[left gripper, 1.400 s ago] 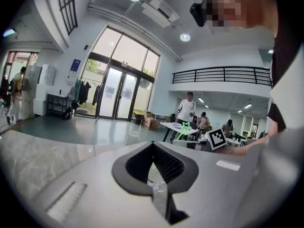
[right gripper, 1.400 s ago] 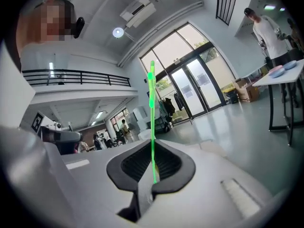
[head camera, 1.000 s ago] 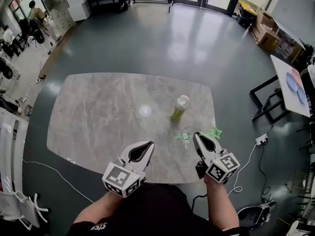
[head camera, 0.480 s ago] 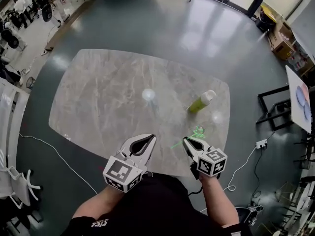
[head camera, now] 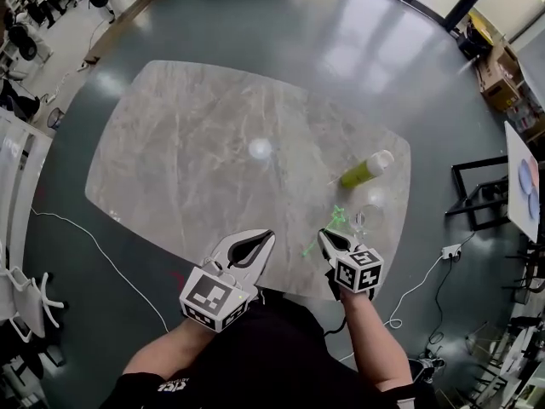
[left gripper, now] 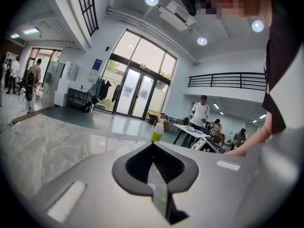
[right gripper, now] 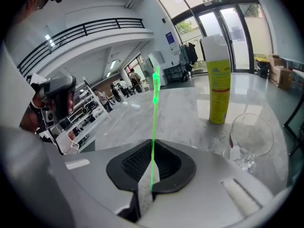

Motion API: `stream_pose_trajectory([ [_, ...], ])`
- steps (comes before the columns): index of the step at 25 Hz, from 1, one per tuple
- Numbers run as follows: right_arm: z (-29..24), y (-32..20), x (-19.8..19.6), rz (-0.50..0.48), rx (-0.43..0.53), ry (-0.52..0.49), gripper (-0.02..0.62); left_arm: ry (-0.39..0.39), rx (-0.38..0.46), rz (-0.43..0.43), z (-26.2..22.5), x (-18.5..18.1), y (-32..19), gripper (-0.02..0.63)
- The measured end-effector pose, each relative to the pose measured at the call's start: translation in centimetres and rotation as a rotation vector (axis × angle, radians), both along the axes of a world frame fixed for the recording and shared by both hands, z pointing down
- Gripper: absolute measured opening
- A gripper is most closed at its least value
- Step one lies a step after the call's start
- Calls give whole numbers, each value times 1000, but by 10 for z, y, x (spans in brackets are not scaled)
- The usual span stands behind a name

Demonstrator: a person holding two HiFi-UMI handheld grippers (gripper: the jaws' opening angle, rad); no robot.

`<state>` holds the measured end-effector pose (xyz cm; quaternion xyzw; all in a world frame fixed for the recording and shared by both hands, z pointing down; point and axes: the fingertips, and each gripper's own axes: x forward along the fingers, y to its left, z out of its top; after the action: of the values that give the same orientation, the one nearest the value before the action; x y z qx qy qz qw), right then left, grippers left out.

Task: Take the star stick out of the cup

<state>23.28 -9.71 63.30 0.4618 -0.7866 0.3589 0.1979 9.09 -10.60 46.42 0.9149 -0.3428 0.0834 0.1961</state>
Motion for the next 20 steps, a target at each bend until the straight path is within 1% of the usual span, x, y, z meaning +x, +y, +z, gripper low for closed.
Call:
stream_pose_trajectory([
  [3, 13, -4, 4, 22, -23, 11, 29, 4, -17, -3, 6, -5, 6, 2],
  [7, 26, -13, 12, 43, -20, 29, 31, 9, -24, 5, 11, -9, 11, 2],
  [13, 57, -10, 25, -17, -65, 186, 31, 7, -34, 31, 16, -8, 18, 2],
  [17, 71, -10, 28, -21, -94, 230, 31, 7, -20, 32, 14, -10, 14, 3],
  [20, 79, -10, 28, -13, -111, 243, 32, 5, -22, 28, 14, -14, 14, 2],
])
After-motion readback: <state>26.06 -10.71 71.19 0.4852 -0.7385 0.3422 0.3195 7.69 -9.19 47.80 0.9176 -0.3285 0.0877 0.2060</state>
